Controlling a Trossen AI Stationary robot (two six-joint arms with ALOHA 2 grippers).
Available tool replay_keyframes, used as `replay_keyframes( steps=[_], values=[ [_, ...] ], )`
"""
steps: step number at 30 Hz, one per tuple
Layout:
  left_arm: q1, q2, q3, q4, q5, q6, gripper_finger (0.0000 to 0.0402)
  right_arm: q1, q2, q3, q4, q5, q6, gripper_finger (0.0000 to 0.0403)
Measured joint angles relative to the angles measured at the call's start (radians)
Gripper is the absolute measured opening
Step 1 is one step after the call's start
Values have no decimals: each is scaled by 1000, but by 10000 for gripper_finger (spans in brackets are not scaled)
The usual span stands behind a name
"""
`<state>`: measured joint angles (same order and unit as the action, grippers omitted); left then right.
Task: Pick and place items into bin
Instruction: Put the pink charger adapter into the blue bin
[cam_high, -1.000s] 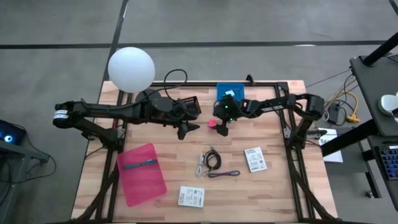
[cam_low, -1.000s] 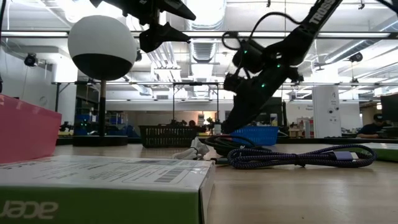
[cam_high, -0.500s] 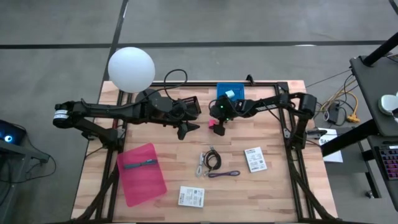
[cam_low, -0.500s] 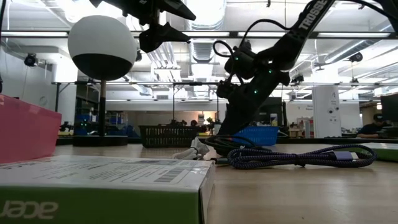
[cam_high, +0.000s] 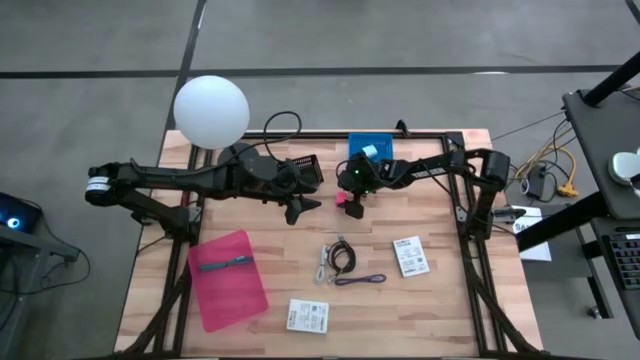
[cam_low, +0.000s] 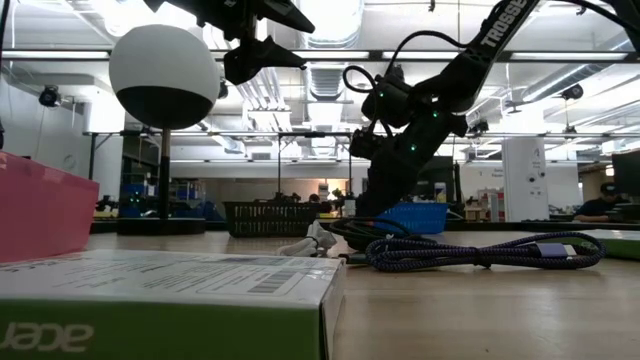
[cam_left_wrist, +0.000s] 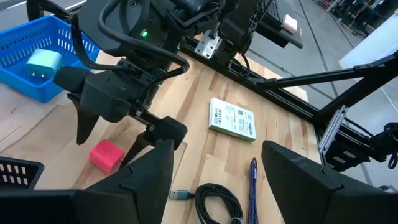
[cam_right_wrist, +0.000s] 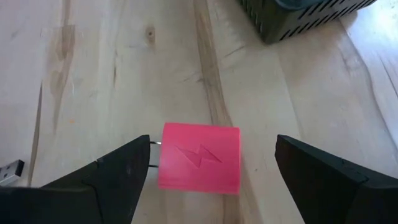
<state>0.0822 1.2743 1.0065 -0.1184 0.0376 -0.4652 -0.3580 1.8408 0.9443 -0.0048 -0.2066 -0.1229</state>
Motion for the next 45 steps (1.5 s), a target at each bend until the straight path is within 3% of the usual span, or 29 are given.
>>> replay_keyframes(
  steps=[45],
  values=[
    [1,0,0,0,0,-1,228,0,-2,-2,-19,0,0,322]
  ],
)
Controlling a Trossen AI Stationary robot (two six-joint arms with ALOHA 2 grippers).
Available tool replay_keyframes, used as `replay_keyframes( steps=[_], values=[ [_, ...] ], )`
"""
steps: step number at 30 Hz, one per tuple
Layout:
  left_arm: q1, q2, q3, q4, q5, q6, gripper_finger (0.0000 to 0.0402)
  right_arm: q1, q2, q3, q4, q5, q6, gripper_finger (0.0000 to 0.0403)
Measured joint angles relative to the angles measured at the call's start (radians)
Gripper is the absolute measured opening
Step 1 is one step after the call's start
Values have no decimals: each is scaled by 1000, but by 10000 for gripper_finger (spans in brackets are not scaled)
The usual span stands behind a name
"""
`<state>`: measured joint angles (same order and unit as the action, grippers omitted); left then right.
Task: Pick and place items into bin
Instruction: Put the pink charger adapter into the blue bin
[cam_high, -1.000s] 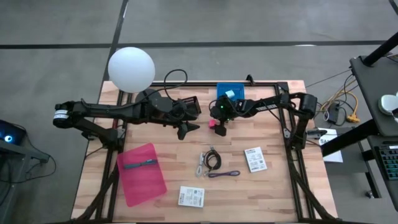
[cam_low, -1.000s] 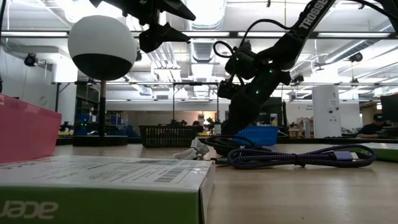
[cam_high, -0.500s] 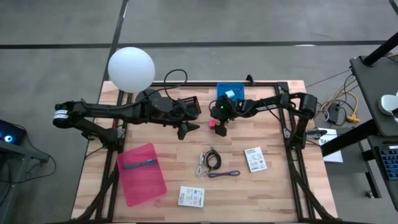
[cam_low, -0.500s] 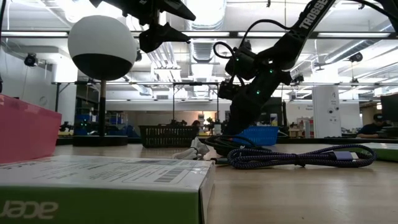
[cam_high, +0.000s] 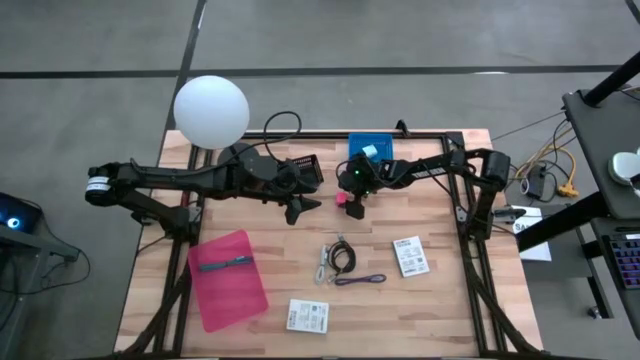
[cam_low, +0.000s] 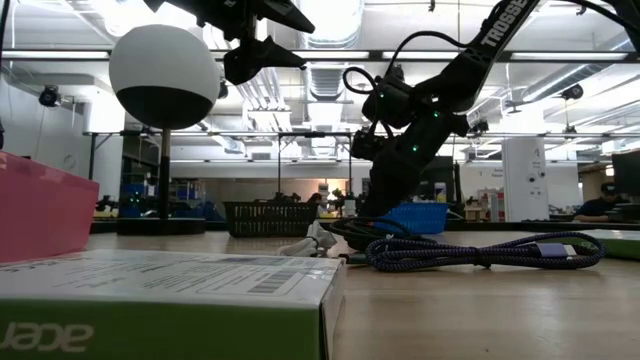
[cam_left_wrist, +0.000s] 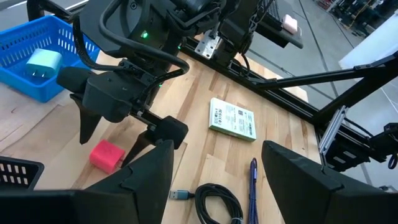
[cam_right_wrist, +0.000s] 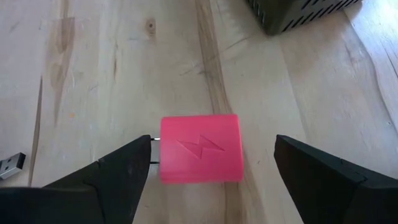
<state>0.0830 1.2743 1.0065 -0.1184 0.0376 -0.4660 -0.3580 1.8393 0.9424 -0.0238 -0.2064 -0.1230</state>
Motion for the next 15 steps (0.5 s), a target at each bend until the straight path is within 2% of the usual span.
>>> replay_keyframes(
  steps=[4,15],
  values=[
    [0,0,0,0,0,0,228,0,0,0,-2,1,14,293],
    [0,0,0,0,0,1,228,0,0,0,-2,-3,16,177]
  ],
)
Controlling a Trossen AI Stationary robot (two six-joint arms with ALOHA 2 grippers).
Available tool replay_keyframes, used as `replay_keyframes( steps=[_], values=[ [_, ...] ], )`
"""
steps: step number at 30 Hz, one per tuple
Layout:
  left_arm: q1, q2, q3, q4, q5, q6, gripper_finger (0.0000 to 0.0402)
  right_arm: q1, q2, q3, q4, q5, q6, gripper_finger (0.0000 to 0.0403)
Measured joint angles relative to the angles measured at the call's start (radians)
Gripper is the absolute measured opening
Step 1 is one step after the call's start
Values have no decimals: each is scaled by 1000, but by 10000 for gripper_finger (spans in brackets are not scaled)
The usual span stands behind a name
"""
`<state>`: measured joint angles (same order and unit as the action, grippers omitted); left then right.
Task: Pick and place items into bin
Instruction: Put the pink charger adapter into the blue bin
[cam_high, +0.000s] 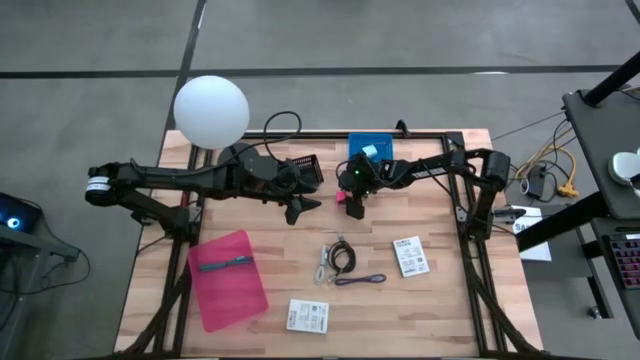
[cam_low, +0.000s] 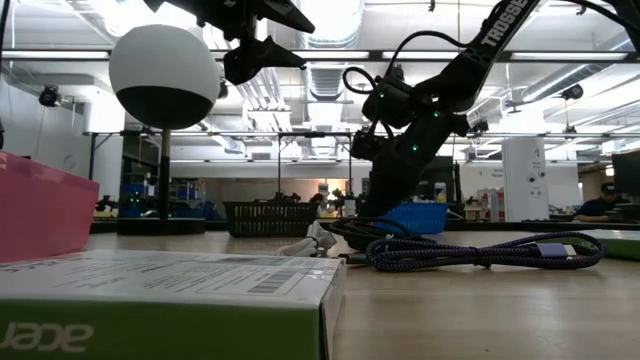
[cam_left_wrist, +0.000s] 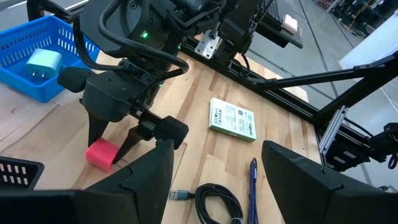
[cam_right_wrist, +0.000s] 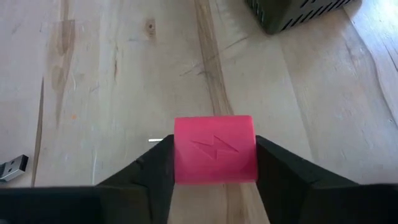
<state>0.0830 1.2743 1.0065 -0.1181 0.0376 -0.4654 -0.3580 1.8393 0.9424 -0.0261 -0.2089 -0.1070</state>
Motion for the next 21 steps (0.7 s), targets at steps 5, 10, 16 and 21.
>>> replay_keyframes(
  steps=[5,10,16,21],
  values=[
    [0,0,0,0,0,0,228,0,0,0,1,-2,3,163],
    [0,0,0,0,0,1,228,0,-5,0,-13,-2,4,165],
    [-1,0,0,0,0,1,228,-6,-43,0,-63,0,58,163],
    [-1,0,0,0,0,1,228,-20,-93,0,-86,4,85,163]
  ],
)
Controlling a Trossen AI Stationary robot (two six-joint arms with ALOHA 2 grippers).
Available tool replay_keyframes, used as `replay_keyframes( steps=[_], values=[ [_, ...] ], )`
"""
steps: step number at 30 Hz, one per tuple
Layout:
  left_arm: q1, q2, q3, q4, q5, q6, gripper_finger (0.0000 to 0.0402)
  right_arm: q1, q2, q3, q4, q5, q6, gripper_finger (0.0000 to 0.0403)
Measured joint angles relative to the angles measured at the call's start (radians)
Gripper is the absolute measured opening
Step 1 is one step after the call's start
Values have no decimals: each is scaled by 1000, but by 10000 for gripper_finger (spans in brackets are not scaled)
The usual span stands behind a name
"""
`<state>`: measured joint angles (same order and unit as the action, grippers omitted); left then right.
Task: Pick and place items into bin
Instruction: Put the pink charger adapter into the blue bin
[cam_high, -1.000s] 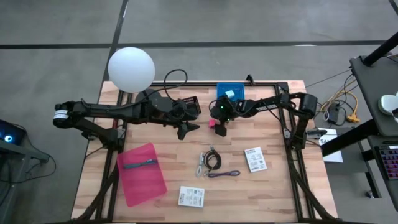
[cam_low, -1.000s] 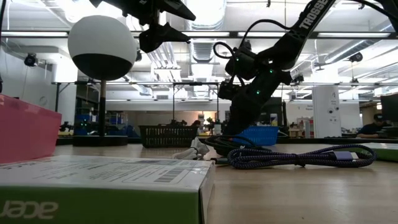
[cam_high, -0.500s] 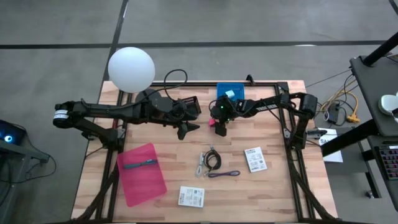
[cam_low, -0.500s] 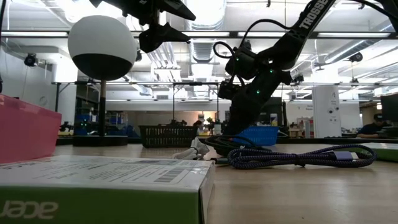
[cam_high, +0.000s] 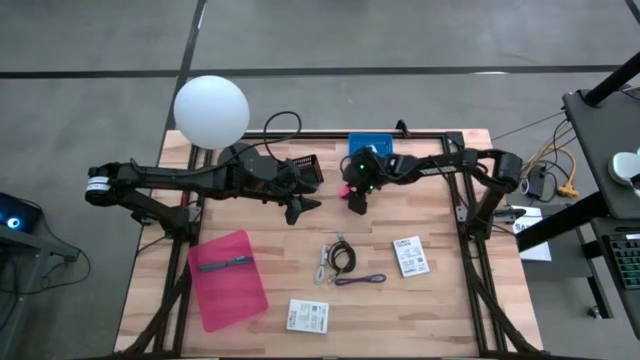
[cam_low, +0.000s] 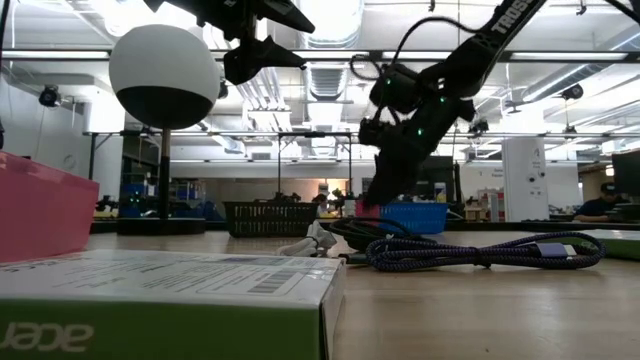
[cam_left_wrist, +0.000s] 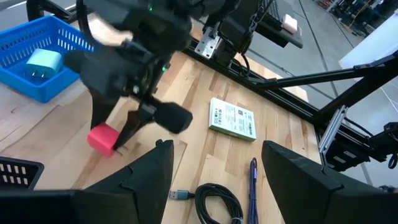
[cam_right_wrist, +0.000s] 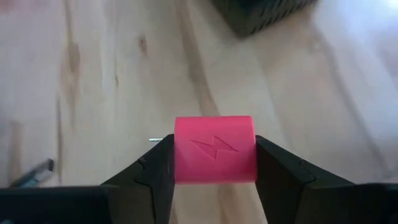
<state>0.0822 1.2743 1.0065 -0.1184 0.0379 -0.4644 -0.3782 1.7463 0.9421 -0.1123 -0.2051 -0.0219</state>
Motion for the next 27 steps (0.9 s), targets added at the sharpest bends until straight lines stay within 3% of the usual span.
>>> replay_keyframes(
  steps=[15,27],
  values=[
    [0,0,0,-4,0,0,228,-142,-210,0,-26,56,-33,163],
    [1,0,0,-3,0,-1,228,-344,-210,0,-72,58,-13,164]
  ],
)
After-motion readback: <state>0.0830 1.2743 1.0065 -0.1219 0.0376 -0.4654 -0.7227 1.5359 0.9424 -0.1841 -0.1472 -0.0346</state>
